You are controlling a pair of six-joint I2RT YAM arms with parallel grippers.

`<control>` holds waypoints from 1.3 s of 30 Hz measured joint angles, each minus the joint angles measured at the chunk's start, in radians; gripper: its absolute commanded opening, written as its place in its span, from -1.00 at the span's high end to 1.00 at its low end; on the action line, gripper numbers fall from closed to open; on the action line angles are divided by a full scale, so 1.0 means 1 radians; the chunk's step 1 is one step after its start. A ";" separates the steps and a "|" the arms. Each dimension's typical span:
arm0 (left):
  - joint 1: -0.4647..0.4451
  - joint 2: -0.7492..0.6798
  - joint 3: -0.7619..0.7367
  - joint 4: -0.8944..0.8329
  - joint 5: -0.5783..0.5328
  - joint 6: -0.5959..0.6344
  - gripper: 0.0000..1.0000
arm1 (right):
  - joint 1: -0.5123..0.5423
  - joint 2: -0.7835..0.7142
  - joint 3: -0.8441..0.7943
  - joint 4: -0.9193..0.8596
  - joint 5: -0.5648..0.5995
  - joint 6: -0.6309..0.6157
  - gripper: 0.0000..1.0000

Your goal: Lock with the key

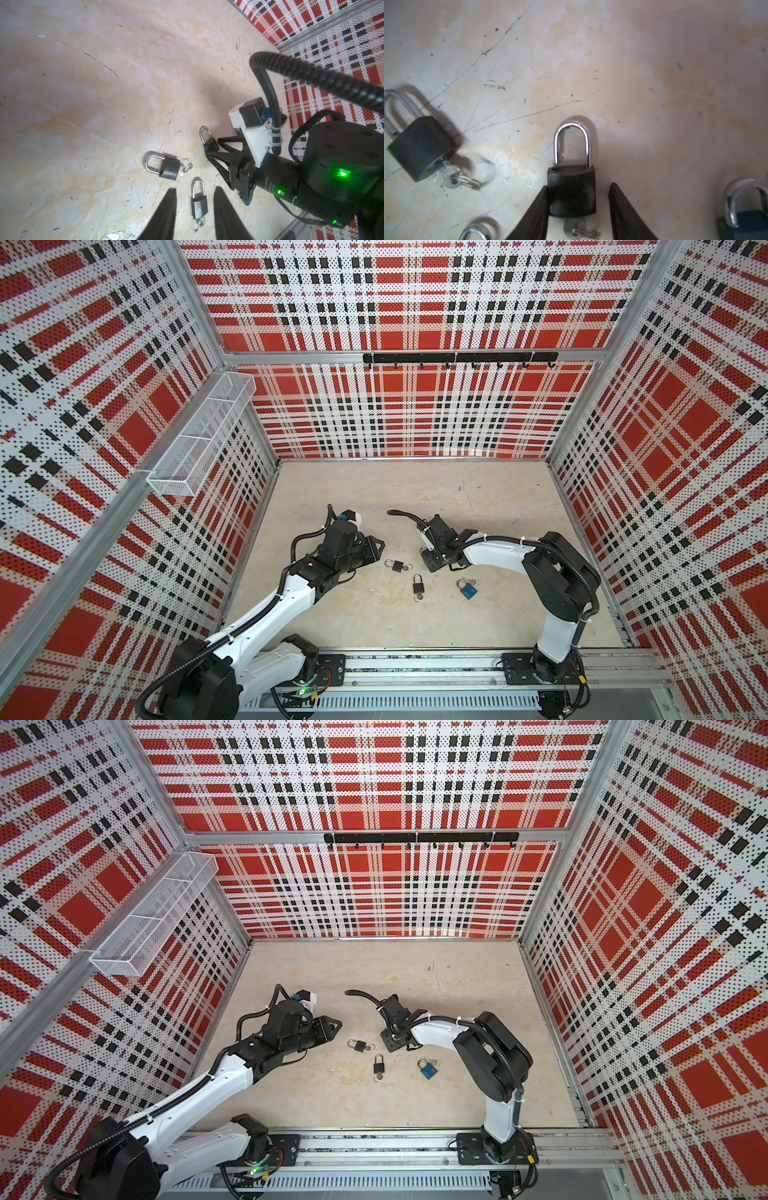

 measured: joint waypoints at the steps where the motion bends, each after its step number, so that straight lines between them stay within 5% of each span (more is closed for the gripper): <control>1: 0.002 -0.002 -0.003 0.000 0.001 0.000 0.31 | 0.001 0.004 0.006 -0.001 0.003 0.000 0.08; 21: 0.031 -0.008 -0.015 0.000 0.026 0.000 0.31 | 0.012 0.021 0.025 0.003 0.026 0.000 0.55; 39: 0.023 0.070 -0.012 0.062 0.121 0.001 0.31 | 0.012 -0.219 0.003 -0.066 -0.018 0.004 0.57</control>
